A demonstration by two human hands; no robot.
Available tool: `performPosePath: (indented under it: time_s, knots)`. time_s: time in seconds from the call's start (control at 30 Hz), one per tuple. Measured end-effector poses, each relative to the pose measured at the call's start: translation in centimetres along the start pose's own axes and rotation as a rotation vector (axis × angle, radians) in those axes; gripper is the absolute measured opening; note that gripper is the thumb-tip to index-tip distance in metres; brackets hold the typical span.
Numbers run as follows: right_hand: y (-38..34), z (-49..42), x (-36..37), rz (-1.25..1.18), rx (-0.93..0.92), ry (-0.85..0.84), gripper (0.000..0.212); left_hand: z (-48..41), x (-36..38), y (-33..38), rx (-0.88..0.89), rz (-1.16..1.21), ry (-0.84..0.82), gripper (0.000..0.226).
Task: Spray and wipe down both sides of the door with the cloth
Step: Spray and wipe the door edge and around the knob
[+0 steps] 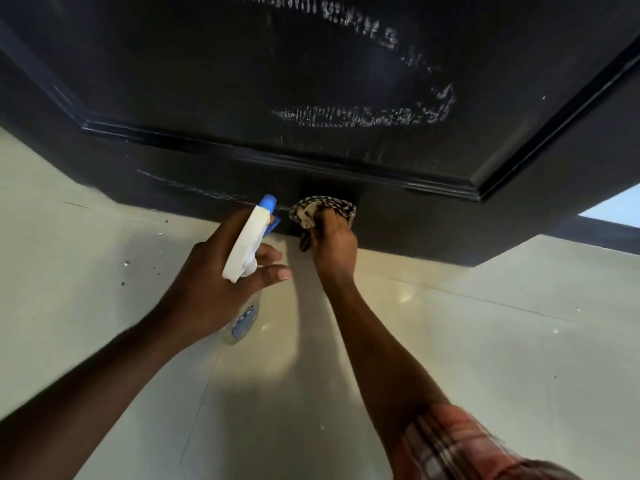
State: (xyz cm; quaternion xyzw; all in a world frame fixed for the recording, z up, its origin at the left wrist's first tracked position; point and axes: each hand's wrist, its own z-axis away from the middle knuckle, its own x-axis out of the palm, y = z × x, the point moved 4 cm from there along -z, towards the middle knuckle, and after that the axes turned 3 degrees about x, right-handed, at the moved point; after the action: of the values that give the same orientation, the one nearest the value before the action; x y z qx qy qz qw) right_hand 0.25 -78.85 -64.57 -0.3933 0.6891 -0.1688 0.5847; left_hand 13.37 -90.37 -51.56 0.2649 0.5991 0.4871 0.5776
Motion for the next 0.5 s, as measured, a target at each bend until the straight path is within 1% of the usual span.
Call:
performPosePath:
  time_s: [0.03,0.1,0.17,0.27,0.33,0.37,0.4,0.47,0.5]
  knots:
    - [0.5,0.1,-0.9,0.027,-0.034,0.013,0.017,0.2,0.1,0.2,0.017,-0.008,-0.004,0.087]
    - [2.1,0.1,-3.0,0.045,-0.012,0.101,0.017,0.5,0.0,0.5,0.035,0.035,0.018,0.084]
    - [4.4,0.5,-5.5,0.038,0.076,0.218,0.016,0.3,-0.2,0.3,0.030,0.048,0.067,0.085]
    - [8.2,1.3,-10.4,-0.064,0.212,0.437,0.013,0.3,-0.7,1.0,0.050,0.068,0.106,0.095]
    - [9.7,1.6,-12.8,-0.145,0.345,0.580,0.017,0.5,-1.3,1.1,0.056,0.076,0.108,0.100]
    - [10.0,1.7,-13.3,-0.184,0.399,0.619,0.021,0.6,-1.4,1.0,0.063,0.060,0.101,0.097]
    - [9.8,1.6,-13.4,-0.224,0.424,0.645,0.023,0.6,-1.6,1.0,0.063,0.032,0.099,0.091]
    - [8.7,1.2,-12.9,-0.280,0.419,0.679,0.022,0.6,-1.7,1.3,0.063,-0.013,0.122,0.076]
    - [7.8,1.0,-12.2,-0.288,0.390,0.677,0.021,0.6,-1.6,1.3,0.060,-0.028,0.131,0.074]
